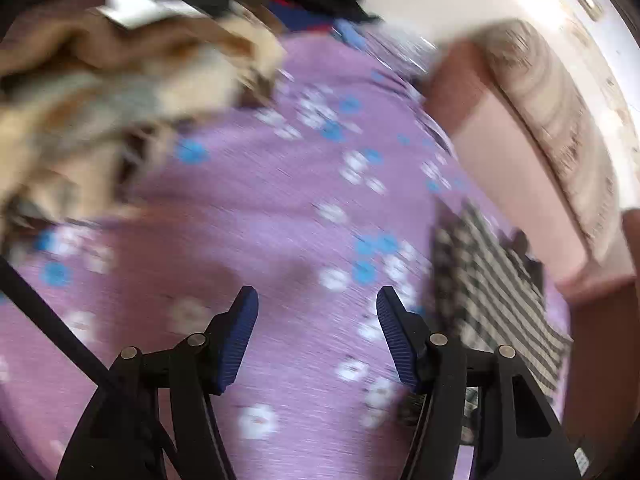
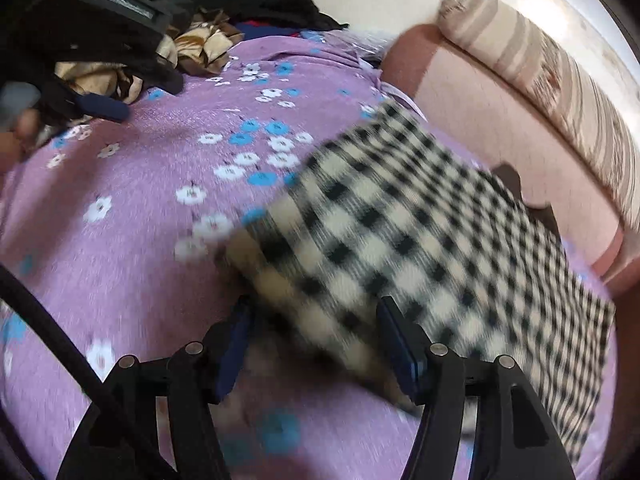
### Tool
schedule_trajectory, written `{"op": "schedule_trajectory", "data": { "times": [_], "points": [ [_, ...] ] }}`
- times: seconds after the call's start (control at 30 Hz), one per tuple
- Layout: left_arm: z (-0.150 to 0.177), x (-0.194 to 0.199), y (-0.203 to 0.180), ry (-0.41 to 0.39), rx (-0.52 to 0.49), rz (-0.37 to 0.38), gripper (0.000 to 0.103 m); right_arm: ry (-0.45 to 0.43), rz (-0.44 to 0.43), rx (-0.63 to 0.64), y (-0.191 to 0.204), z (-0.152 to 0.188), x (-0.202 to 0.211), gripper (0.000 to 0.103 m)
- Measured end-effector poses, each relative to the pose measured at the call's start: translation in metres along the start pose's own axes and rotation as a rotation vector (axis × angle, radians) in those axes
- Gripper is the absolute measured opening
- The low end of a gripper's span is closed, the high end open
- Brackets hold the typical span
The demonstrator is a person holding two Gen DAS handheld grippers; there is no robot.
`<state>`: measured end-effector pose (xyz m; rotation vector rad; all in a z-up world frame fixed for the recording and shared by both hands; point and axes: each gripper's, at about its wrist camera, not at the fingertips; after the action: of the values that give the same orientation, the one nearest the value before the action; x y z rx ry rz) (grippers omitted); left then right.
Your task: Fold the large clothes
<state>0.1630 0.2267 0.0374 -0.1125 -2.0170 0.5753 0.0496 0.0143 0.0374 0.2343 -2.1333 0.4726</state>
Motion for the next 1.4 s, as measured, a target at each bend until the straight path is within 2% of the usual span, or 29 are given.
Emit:
{"op": "schedule_trajectory", "data": {
  "times": [0.17, 0.27, 0.37, 0.47, 0.57, 0.63, 0.7, 0.83, 0.93, 1.03, 1.07, 1.13, 1.17, 1.2, 1.27, 1.33, 1.4],
  "points": [
    [0.017, -0.033, -0.031, 0.072, -0.080, 0.064, 0.061, -0.005, -0.007, -0.023, -0.011, 0.030, 0.026, 0.067],
    [0.029, -0.052, -0.049, 0.140, -0.124, 0.140, 0.067, -0.011, -0.026, -0.030, -0.021, 0.052, 0.045, 0.069],
    [0.039, -0.057, -0.066, 0.112, -0.179, 0.147, 0.078, -0.003, -0.011, -0.036, -0.037, 0.077, 0.057, 0.070],
    [0.042, -0.065, -0.076, 0.131, -0.194, 0.197, 0.081, 0.015, 0.010, -0.060, -0.064, 0.096, 0.064, 0.070],
    [0.043, -0.070, -0.082, 0.135, -0.194, 0.240, 0.085, 0.024, 0.073, -0.099, -0.104, 0.112, 0.069, 0.070],
    [0.041, -0.074, -0.078, 0.152, -0.146, 0.321, 0.085, 0.021, 0.130, -0.148, -0.137, 0.120, 0.072, 0.070],
    [0.039, -0.078, -0.065, 0.185, -0.047, 0.420, 0.085, 0.003, 0.152, -0.224, -0.167, 0.126, 0.078, 0.070],
    [0.034, -0.080, -0.053, 0.209, 0.075, 0.509, 0.086, -0.048, 0.145, -0.408, -0.220, 0.138, 0.085, 0.071],
    [0.039, -0.087, -0.067, 0.250, 0.066, 0.521, 0.088, -0.053, 0.111, -0.477, -0.239, 0.141, 0.084, 0.071],
    [0.047, -0.093, -0.098, 0.241, -0.071, 0.452, 0.093, -0.067, 0.116, -0.471, -0.242, 0.139, 0.087, 0.071],
    [0.049, -0.093, -0.103, 0.233, -0.091, 0.439, 0.097, -0.071, 0.122, -0.463, -0.241, 0.139, 0.087, 0.071],
    [0.052, -0.094, -0.113, 0.218, -0.105, 0.395, 0.097, -0.078, 0.142, -0.446, -0.241, 0.140, 0.089, 0.071],
    [0.052, -0.093, -0.114, 0.211, -0.105, 0.377, 0.093, -0.079, 0.154, -0.436, -0.241, 0.140, 0.089, 0.071],
    [0.053, -0.092, -0.117, 0.207, -0.106, 0.345, 0.057, -0.079, 0.178, -0.423, -0.242, 0.142, 0.090, 0.071],
    [0.057, -0.094, -0.124, 0.235, -0.118, 0.229, 0.020, -0.079, 0.216, -0.415, -0.249, 0.145, 0.091, 0.071],
    [0.060, -0.085, -0.135, 0.204, -0.122, 0.185, 0.017, -0.081, 0.234, -0.435, -0.260, 0.151, 0.095, 0.071],
    [0.066, -0.073, -0.154, 0.162, -0.172, 0.123, 0.015, -0.089, 0.242, -0.484, -0.276, 0.157, 0.101, 0.071]
  ]
}}
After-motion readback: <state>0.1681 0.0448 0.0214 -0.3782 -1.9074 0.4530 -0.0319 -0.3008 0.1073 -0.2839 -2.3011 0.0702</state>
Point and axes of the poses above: each gripper's, at about its wrist camera, not at the fingertips, and x roughly against the way its jaws point, y to its left, z to its underside, and after that the axes turned 3 degrees about x, right-handed
